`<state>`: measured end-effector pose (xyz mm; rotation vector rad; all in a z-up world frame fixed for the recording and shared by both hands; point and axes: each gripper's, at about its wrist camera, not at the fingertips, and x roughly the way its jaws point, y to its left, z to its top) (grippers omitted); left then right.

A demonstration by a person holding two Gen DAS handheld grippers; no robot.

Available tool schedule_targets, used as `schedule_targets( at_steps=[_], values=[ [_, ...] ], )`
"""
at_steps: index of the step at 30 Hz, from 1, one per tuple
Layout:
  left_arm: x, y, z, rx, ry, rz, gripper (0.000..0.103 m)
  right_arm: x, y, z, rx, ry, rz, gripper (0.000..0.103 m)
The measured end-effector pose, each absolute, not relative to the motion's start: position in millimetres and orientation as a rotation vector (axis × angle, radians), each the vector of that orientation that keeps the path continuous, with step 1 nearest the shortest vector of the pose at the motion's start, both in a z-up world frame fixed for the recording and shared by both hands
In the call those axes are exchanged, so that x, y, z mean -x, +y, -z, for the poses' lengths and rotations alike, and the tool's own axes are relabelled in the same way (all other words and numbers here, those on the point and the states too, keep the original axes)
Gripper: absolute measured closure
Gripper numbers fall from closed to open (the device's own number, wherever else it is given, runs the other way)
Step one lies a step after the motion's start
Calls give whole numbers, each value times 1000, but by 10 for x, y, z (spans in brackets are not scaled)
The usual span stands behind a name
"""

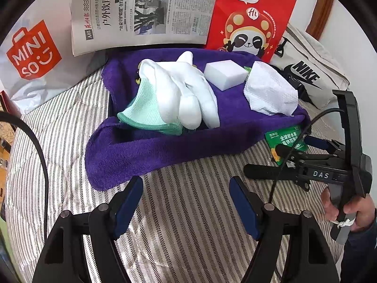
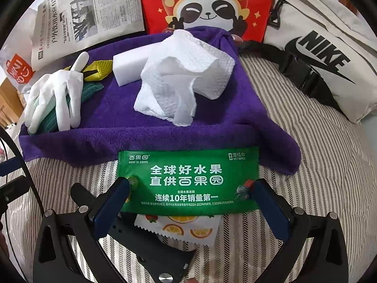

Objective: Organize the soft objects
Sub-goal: 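Move the right tool down to the green-labelled wipes pack on the bed, then close the right tool on the green wipes pack and lift it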

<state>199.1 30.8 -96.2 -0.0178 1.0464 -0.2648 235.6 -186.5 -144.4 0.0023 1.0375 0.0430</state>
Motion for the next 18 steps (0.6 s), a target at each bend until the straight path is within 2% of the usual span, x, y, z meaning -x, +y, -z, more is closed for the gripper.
schedule_targets(
  at_steps=[6, 8, 9, 10, 13, 15, 18],
  values=[
    [-1969, 281, 975, 32, 1048, 284, 29, -2335, -1835, 1465, 28, 1004, -78, 0],
    [-1971, 265, 991, 34, 1052, 288, 29, -2280, -1835, 1445, 46, 988, -99, 4],
    [-1967, 246, 999, 32, 1056, 285, 29, -2244, -1857, 1429, 50, 979, -108, 9],
    [-1969, 236, 1005, 26, 1060, 284, 29, -2205, -1882, 1408, 49, 972, -111, 19],
    [-1962, 212, 1025, 1, 1067, 278, 29, -2101, -1992, 1307, -2, 972, -170, 59],
    [-1974, 210, 1032, -1, 1072, 275, 29, -2046, -2006, 1274, -12, 989, -233, 68],
    [-1999, 206, 1026, 13, 1072, 281, 29, -1974, -1973, 1256, 1, 1011, -290, 69]
  ],
)
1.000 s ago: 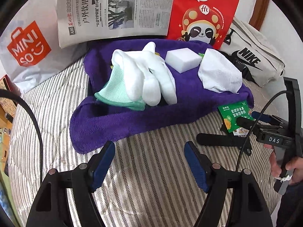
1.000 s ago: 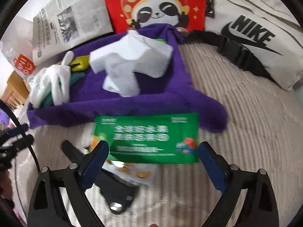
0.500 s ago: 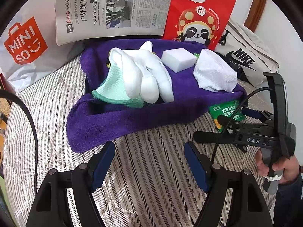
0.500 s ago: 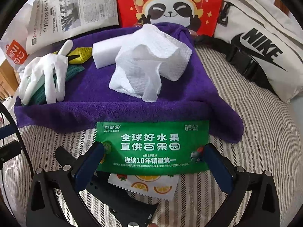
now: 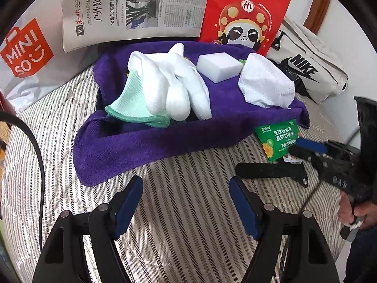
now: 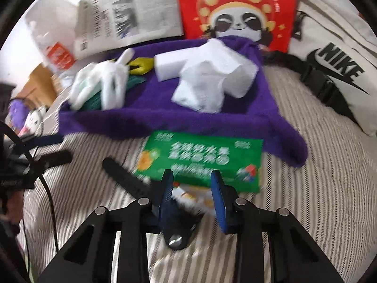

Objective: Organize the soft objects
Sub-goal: 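Close the right tool on the green wipes pack and lift it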

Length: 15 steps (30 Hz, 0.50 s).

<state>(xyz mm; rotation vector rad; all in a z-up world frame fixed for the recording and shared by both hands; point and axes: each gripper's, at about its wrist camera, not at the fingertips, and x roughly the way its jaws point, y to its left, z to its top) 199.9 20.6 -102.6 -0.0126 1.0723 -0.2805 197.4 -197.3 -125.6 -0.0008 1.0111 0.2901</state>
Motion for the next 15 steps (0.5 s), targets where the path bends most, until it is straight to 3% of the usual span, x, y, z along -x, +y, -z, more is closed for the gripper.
schedule_targets(
  at_steps=[2, 4, 6, 15],
  values=[
    [-1993, 189, 1018, 9, 1069, 284, 29, -1929, -1936, 1242, 42, 1012, -286, 61],
    [-1989, 169, 1016, 3, 1069, 285, 29, -1871, -1876, 1216, 123, 981, -260, 30],
    [-1989, 160, 1019, 3, 1074, 288, 29, -1835, -1818, 1185, 198, 926, -244, 15],
    [-1992, 139, 1007, -6, 1072, 295, 29, -2041, -1784, 1340, 303, 925, -268, 14]
  ],
)
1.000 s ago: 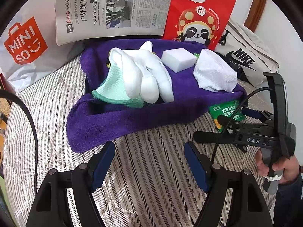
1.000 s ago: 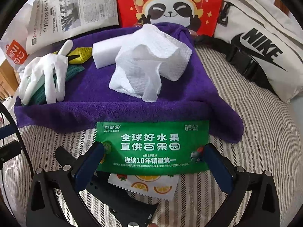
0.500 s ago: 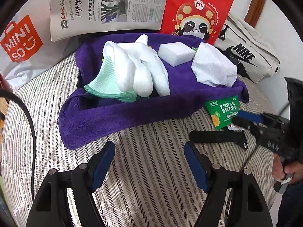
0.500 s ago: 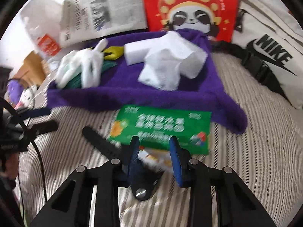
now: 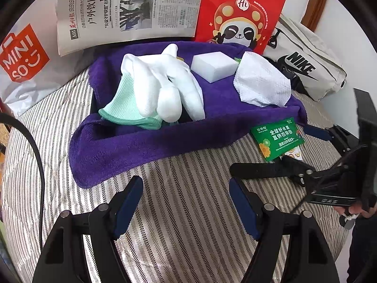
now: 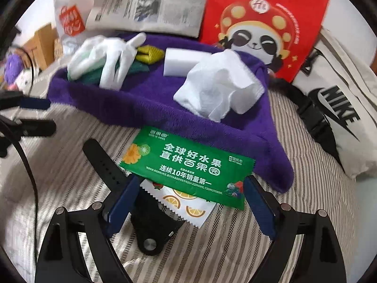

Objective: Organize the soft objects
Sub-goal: 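Close the right tool on the green wipes pack and lift it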

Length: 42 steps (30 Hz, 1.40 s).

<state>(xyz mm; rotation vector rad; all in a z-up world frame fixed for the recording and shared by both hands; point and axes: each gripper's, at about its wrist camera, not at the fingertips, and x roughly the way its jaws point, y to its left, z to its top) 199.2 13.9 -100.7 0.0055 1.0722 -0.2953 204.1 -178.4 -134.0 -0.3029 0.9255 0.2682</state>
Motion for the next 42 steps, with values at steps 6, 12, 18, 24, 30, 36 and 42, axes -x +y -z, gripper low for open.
schedule_targets(
  at_steps=[6, 12, 18, 24, 30, 36, 42],
  values=[
    [-1996, 144, 1013, -17, 1076, 296, 29, -2067, -1698, 1397, 332, 871, -290, 12],
    [-2014, 144, 1028, -15, 1081, 298, 29, -2094, -1677, 1404, 323, 883, -316, 20],
    [-2024, 161, 1060, -13, 1087, 293, 29, -2124, -1726, 1421, 248, 908, -352, 24],
    [-2015, 180, 1062, -7, 1087, 297, 29, -2152, -1688, 1424, 332, 891, -364, 12],
    [-2009, 175, 1046, -9, 1083, 303, 29, -2298, -1709, 1451, 324, 901, -399, 4],
    [-2004, 169, 1033, -12, 1084, 304, 29, -2430, -1805, 1502, 225, 973, -441, 5],
    [-2003, 172, 1063, -11, 1093, 299, 29, -2359, -1768, 1447, 236, 1011, -469, 20]
  ],
)
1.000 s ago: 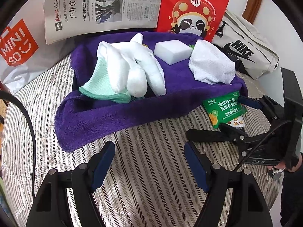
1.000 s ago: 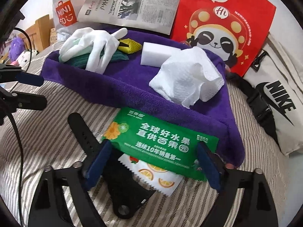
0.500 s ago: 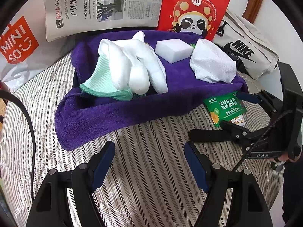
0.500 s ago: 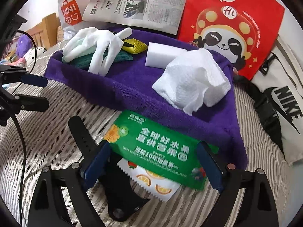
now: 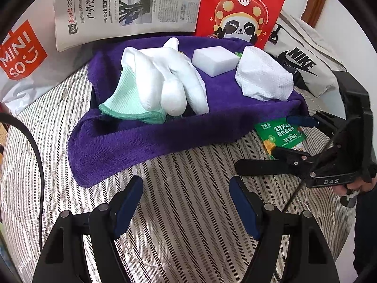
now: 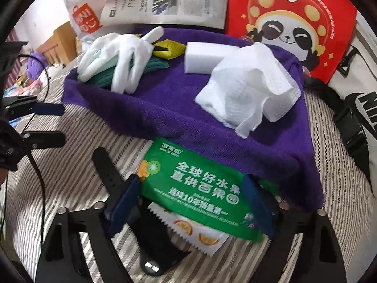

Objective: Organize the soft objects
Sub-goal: 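Close the right tool on the green wipes pack and lift it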

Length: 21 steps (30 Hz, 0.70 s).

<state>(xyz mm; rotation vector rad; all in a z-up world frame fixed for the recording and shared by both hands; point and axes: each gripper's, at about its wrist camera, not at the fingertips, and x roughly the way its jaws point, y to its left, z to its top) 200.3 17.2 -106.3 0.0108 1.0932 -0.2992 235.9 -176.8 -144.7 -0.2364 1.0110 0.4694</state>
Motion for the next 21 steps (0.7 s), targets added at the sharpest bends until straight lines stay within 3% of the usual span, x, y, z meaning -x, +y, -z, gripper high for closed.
schedule_targets(
  at_steps=[6, 10, 13, 15, 17, 19, 21],
  values=[
    [-1997, 146, 1082, -10, 1098, 300, 29, -2291, -1758, 1365, 213, 1047, -520, 41],
    [-1986, 150, 1077, -6, 1096, 298, 29, -2235, -1826, 1316, 154, 1069, -539, 73],
    [-1983, 167, 1066, -5, 1094, 295, 29, -2166, -1864, 1317, 172, 1066, -504, 75],
    [-1978, 183, 1051, -3, 1090, 294, 29, -2090, -1869, 1301, 190, 1051, -501, 74],
    [-1975, 194, 1041, 0, 1088, 296, 29, -2050, -1882, 1302, 205, 1034, -470, 63],
    [-1973, 204, 1037, 2, 1088, 293, 29, -2011, -1931, 1300, 203, 1018, -412, 34],
    [-1972, 202, 1037, 3, 1089, 295, 29, -1978, -2039, 1264, 165, 976, -363, 20]
  ],
)
